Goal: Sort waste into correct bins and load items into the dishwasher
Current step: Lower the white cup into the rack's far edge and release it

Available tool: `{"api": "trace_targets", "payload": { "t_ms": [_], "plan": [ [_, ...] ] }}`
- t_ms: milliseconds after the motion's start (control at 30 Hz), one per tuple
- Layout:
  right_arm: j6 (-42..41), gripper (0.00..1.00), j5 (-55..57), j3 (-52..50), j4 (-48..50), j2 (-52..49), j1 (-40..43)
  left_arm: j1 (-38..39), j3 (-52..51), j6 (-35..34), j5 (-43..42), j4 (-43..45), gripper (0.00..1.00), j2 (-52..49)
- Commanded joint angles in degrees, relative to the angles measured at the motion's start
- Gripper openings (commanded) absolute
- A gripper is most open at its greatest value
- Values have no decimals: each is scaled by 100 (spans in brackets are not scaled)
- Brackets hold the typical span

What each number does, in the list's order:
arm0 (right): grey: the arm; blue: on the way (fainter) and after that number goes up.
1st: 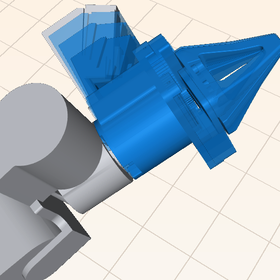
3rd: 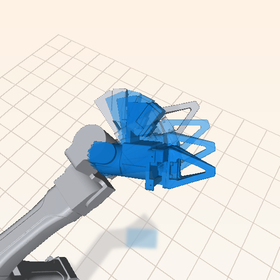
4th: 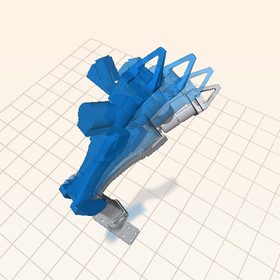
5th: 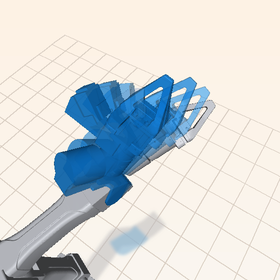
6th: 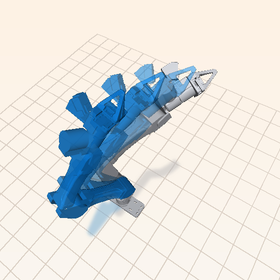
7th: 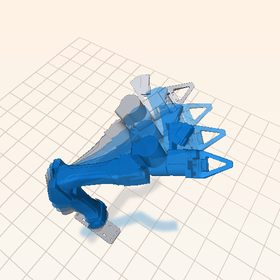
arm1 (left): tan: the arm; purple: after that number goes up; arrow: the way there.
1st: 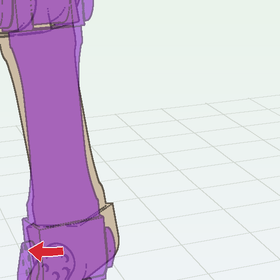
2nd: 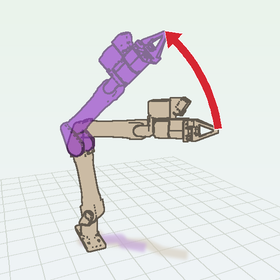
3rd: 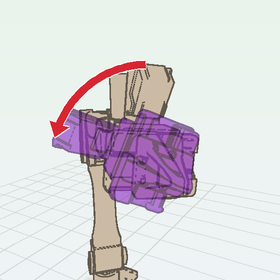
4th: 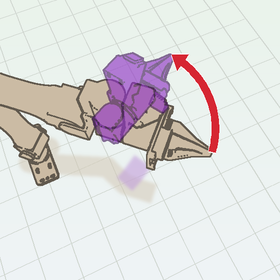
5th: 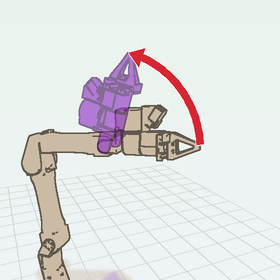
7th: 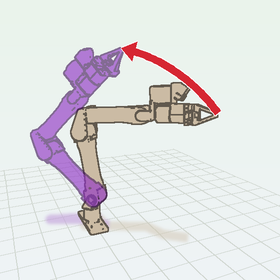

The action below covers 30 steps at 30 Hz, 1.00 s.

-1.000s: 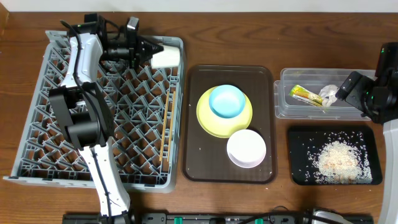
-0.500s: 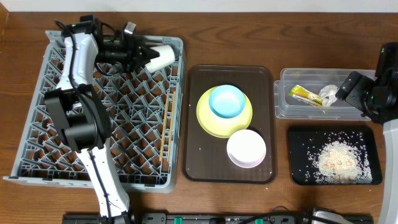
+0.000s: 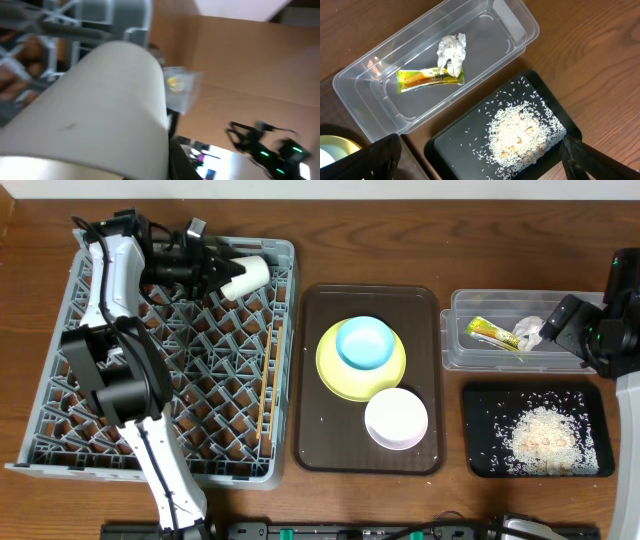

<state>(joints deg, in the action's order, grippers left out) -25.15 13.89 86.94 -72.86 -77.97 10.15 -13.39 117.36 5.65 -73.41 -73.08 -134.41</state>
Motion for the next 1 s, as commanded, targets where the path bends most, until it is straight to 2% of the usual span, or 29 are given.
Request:
{"api": "trace_targets", "payload": {
  "t_ms": [0,167,367,633,967],
  "plan": [
    [39,99,42,33,-9,7,31,4,-90,544,-1458,-44,8,-179],
    [39,99,42,33,-9,7,31,179,-90,1010,-1606,-39,8,-184],
    [39,99,42,33,-9,7,31,389,-92,1016,-601,-15,8,-203],
    [39,99,42,33,-9,7,31,293,-291,1021,63,-13,8,-210],
    [37,99,42,33,-9,7,31,24,-800,1021,107,437,8,-212]
  ]
}}
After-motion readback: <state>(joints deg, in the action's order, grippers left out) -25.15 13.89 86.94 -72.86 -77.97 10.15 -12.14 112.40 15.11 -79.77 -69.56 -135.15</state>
